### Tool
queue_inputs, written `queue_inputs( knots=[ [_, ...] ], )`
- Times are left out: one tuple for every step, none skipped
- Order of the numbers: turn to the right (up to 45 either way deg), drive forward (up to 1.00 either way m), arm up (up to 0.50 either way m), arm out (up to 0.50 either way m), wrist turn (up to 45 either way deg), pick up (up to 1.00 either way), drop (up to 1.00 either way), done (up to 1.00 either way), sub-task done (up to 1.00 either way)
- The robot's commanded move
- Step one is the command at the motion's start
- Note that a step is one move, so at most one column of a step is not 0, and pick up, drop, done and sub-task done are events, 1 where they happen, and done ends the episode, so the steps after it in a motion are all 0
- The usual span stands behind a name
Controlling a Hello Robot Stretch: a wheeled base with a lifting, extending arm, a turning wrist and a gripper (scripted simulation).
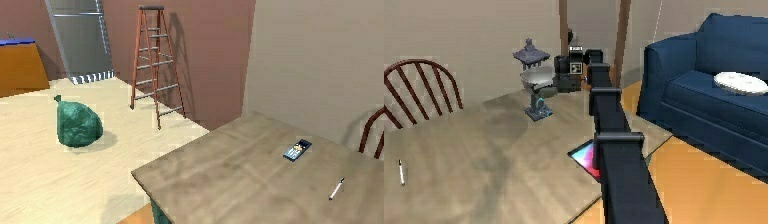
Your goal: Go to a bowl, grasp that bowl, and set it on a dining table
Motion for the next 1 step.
queue_inputs(
  knots=[
    [0.0,0.0,0.0,0.0,-45.0,0.0,0.0,0.0,0.0]
  ],
)
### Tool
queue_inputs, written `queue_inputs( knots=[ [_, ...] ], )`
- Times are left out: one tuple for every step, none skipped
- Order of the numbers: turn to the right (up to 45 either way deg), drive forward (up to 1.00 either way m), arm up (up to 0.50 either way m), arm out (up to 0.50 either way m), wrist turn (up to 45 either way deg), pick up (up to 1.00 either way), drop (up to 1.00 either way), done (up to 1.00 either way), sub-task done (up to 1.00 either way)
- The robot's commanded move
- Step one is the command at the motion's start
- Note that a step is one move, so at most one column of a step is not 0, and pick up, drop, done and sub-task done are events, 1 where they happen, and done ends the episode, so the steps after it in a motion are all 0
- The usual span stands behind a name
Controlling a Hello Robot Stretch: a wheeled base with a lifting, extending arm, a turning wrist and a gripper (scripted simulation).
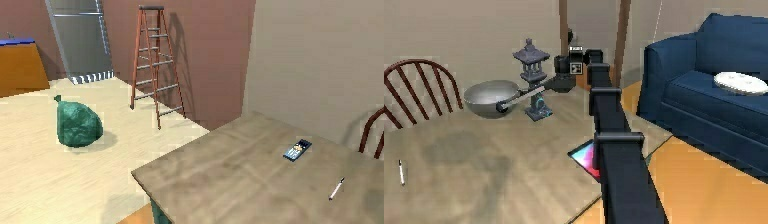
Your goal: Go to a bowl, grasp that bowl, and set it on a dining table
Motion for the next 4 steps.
queue_inputs(
  knots=[
    [0.0,0.0,0.0,0.0,-24.0,0.0,0.0,0.0,0.0],
    [0.0,0.0,-0.3,0.0,0.0,0.0,0.0,0.0,0.0],
    [0.0,0.0,0.0,0.0,0.0,0.0,1.0,0.0,0.0],
    [0.0,0.0,0.02,0.0,0.0,0.0,0.0,0.0,0.0]
  ],
)
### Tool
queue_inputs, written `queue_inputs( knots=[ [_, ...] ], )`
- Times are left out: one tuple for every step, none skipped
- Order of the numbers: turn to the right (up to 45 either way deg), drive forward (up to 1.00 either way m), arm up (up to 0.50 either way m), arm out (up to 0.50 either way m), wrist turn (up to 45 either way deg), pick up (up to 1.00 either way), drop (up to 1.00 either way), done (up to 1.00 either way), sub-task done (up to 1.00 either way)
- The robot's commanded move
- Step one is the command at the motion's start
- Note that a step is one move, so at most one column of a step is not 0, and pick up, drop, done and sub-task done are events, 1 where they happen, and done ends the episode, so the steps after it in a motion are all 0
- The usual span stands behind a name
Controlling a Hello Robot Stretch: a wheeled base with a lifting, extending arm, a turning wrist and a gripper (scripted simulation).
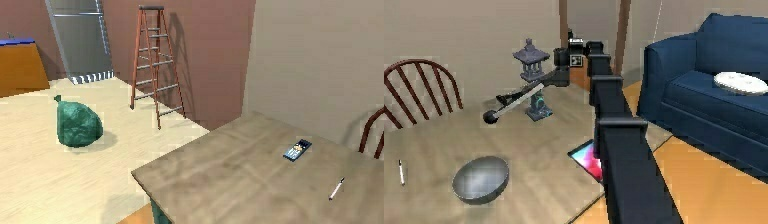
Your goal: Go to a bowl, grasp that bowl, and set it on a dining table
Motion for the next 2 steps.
queue_inputs(
  knots=[
    [0.0,0.0,0.0,-0.08,0.0,0.0,0.0,0.0,0.0],
    [0.0,0.0,0.0,0.0,0.0,0.0,0.0,1.0,0.0]
  ],
)
